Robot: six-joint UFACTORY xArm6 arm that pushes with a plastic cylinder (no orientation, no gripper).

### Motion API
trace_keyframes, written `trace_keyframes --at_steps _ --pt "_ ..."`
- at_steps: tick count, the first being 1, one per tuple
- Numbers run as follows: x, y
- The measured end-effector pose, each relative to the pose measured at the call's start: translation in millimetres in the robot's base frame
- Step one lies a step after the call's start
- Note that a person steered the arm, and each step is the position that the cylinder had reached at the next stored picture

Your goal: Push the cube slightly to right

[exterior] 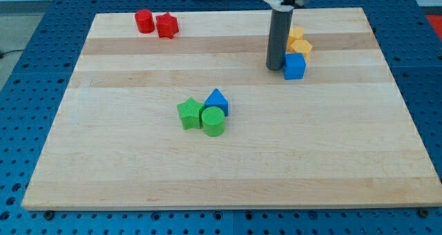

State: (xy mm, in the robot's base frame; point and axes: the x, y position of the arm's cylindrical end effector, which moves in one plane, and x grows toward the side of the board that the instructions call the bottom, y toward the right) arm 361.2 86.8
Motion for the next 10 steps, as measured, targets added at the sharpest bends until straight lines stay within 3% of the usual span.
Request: trace_keyframes --at_steps 4,7,8,10 --pt "0 33" --pt "53 28" --pt "69 82" --pt "56 97"
